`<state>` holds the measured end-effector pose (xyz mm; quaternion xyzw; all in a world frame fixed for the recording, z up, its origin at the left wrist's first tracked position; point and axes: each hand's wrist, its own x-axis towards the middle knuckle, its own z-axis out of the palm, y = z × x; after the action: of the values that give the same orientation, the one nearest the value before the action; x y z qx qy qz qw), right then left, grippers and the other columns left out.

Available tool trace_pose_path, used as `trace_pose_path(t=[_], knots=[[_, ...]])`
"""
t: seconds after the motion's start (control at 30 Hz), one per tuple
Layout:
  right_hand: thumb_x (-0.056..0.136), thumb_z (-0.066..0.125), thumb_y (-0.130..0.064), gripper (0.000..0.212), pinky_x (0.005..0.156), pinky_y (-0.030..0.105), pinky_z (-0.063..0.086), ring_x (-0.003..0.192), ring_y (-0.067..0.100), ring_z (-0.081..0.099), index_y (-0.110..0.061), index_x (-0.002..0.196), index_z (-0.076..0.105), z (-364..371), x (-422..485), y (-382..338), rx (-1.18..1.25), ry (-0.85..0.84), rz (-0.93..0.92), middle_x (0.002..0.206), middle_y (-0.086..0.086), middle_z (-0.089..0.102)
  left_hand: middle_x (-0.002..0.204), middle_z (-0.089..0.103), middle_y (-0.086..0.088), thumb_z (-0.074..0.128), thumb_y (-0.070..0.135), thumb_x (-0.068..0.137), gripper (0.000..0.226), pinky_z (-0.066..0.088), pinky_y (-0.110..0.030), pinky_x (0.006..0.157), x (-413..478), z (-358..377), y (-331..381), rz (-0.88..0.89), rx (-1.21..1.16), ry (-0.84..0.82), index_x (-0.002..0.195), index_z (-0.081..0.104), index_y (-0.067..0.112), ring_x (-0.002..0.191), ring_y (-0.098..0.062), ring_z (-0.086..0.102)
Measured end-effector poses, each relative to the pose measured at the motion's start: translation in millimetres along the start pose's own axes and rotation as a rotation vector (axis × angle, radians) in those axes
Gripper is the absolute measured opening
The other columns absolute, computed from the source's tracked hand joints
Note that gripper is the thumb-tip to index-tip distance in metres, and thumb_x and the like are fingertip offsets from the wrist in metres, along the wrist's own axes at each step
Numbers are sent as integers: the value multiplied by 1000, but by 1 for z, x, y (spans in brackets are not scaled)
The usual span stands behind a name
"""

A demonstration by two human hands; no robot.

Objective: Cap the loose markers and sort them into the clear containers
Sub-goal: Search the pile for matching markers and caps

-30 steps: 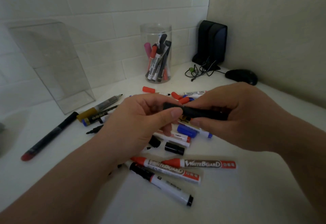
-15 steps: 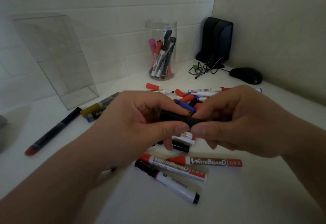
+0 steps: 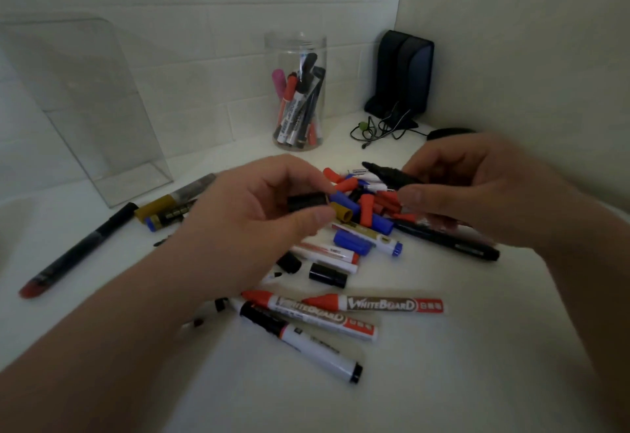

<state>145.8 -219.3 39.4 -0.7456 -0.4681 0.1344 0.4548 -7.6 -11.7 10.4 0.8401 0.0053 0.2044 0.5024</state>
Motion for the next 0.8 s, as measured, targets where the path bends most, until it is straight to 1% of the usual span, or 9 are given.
trace_pose_path(t=[0.07,0.13,0.2,0.27,0.37,0.5,0.57,0.7,0.8], knots=[[67,75,-46,25,54,23,49,55,12,60,-30,86,75,-3,0,3,-83,21,-18,72,6,71,94,73,22,77,28,78,24,57,-26,85,-1,4,0,0,172,-78,96,68,41,92,-2,71],[66,75,-48,20,56,14,46,59,6,61,-35,81,77,-6,0,2,-197,15,-3,76,-4,72,96,69,32,77,36,76,25,55,-20,84,-1,5,1,-25,329,-136,96,64,45,92,7,67],[69,79,-45,10,57,8,43,65,-3,61,-40,76,76,-6,0,-1,-329,-59,92,74,-19,70,99,61,42,76,42,75,21,51,-11,78,0,4,2,-59,444,-177,91,62,46,93,14,60],[72,80,-49,9,56,9,42,68,-8,59,-44,72,72,-5,0,-4,-483,-194,234,72,-27,66,103,54,48,74,47,75,16,45,-6,73,1,2,1,-66,530,-205,87,64,47,96,19,54],[76,77,-54,11,63,16,38,76,-2,58,-45,76,70,-2,1,-1,-634,-347,369,78,-22,63,104,51,48,65,61,70,21,40,-8,69,1,1,-2,-67,566,-214,87,66,50,98,17,51],[82,73,-49,21,65,17,36,80,1,54,-41,101,70,7,2,1,-721,-465,392,86,-19,58,97,57,42,44,73,61,41,46,-18,69,2,3,-4,-43,515,-164,89,65,52,90,8,57],[81,74,-51,24,63,16,36,78,1,57,-40,101,70,4,1,0,-705,-423,385,86,-17,62,95,60,38,46,73,63,40,51,-24,70,3,4,-6,-41,505,-137,91,66,52,86,6,60],[83,74,-46,14,57,17,37,74,2,57,-32,84,72,-20,2,8,-740,-110,397,83,-17,62,98,60,38,51,73,63,36,51,-23,74,3,7,-10,-29,501,-121,91,64,54,90,9,59],[83,75,-43,15,58,16,40,79,3,56,-31,92,73,-23,3,16,-819,-110,496,92,-14,60,100,60,38,49,74,62,38,51,-22,79,3,10,-10,-19,502,-112,91,63,55,93,10,58]])
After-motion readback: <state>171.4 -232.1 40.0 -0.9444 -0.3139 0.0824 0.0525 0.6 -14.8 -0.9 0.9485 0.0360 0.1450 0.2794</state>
